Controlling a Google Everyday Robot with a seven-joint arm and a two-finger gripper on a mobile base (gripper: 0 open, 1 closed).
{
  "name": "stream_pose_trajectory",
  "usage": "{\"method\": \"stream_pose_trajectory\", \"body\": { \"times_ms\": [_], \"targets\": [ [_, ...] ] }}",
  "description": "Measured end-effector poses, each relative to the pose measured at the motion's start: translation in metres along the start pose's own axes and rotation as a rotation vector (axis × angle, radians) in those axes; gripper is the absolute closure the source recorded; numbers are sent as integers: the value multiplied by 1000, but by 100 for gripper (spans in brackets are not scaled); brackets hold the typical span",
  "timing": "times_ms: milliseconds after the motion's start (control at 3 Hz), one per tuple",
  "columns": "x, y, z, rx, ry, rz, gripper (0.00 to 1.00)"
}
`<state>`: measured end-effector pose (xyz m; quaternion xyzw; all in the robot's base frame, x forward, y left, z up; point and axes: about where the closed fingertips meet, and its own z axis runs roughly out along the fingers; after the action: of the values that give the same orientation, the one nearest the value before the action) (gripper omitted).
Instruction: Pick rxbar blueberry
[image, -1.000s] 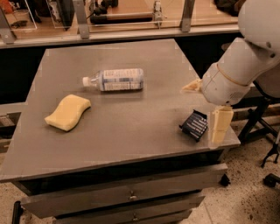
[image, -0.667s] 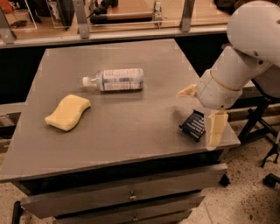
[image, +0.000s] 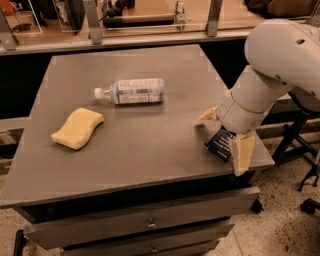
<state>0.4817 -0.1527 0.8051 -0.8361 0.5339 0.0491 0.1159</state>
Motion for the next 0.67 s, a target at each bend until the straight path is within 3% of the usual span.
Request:
{"method": "stream_pose_trajectory", "body": {
  "times_ms": [333, 667],
  "targets": [
    [-3, -1, 0, -5, 39, -37, 46],
    [-2, -1, 0, -5, 41, -38, 45]
  ]
}}
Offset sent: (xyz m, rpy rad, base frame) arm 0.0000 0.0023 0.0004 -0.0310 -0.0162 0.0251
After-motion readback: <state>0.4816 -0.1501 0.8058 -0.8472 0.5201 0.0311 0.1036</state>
